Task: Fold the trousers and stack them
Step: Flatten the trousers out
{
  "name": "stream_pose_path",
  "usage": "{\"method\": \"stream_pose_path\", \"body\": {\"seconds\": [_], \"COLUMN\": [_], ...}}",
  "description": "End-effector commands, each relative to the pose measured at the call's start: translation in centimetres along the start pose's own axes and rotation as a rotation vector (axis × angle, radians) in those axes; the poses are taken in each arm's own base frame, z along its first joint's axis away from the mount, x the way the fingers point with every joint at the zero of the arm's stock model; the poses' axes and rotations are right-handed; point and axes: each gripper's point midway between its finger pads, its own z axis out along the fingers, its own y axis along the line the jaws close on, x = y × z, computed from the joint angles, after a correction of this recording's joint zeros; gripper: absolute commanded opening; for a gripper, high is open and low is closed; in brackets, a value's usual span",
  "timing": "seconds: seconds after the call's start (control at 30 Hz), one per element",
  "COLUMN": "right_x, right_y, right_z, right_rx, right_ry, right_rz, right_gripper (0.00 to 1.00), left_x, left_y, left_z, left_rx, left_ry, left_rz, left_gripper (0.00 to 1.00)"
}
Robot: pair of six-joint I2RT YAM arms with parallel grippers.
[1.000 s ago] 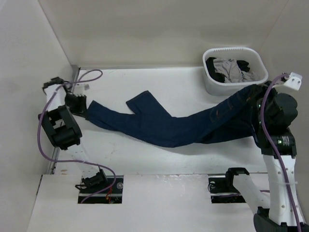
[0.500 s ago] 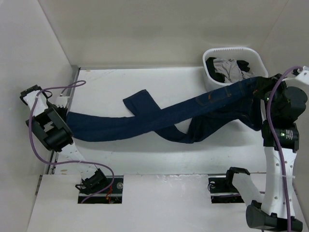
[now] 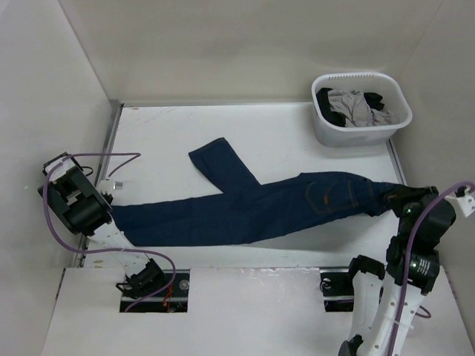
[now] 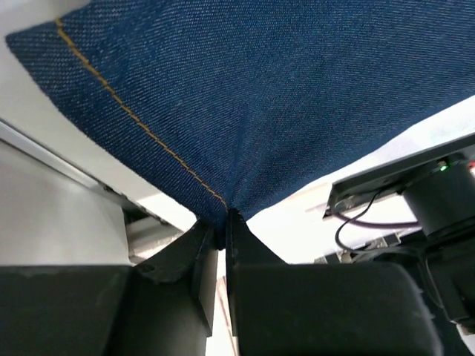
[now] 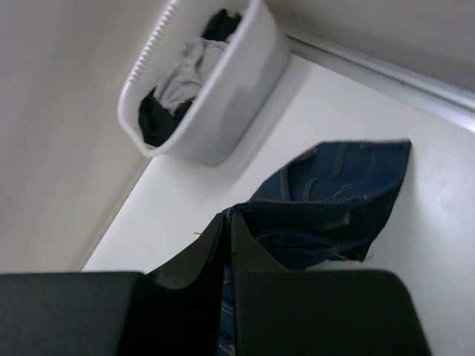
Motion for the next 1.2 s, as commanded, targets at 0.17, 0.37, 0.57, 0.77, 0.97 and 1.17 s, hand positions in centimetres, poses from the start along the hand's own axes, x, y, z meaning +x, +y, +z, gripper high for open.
{"method": "stream_pose_path", "body": {"seconds": [0.17, 0.37, 0.57, 0.77, 0.97, 1.17], "right_x": [1.8, 5.1, 6.5, 6.3, 6.1, 7.1], "right_y": [-4.6, -6.3, -6.8, -4.9, -3.0, -3.3], "right_z": [-2.3, -1.6, -0.4, 0.4, 0.6, 0.8], "right_rx": [0.198, 0.237, 0.239, 0.146, 0.044, 0.046], "right_ry": [-0.018, 0.072, 0.108, 0.127, 0.141, 0.177], "right_rz": [0.195, 0.234, 0.215, 0.168, 0.097, 0.071], "right_gripper": [0.02, 0.02, 0.02, 0.02, 0.02, 0.02], "left_x": [-0.2, -6.3, -19.1, -34.6, -40.7, -42.6], "left_y": [1.1, -2.5, -12.3, -19.8, -22.6, -21.5], "left_z": [-2.7, -9.2, -13.9, -13.2, -9.5, -4.9], "left_rx": [-0.130, -0.187, -0.115, -0.045, -0.049, -0.109], "left_ry": [-0.053, -0.289, -0.609, -0.825, -0.841, -0.786], "left_rz": [0.013, 0.086, 0.291, 0.333, 0.346, 0.342], "left_gripper": [0.32, 0.40, 0.47, 0.51, 0.53, 0.56]}}
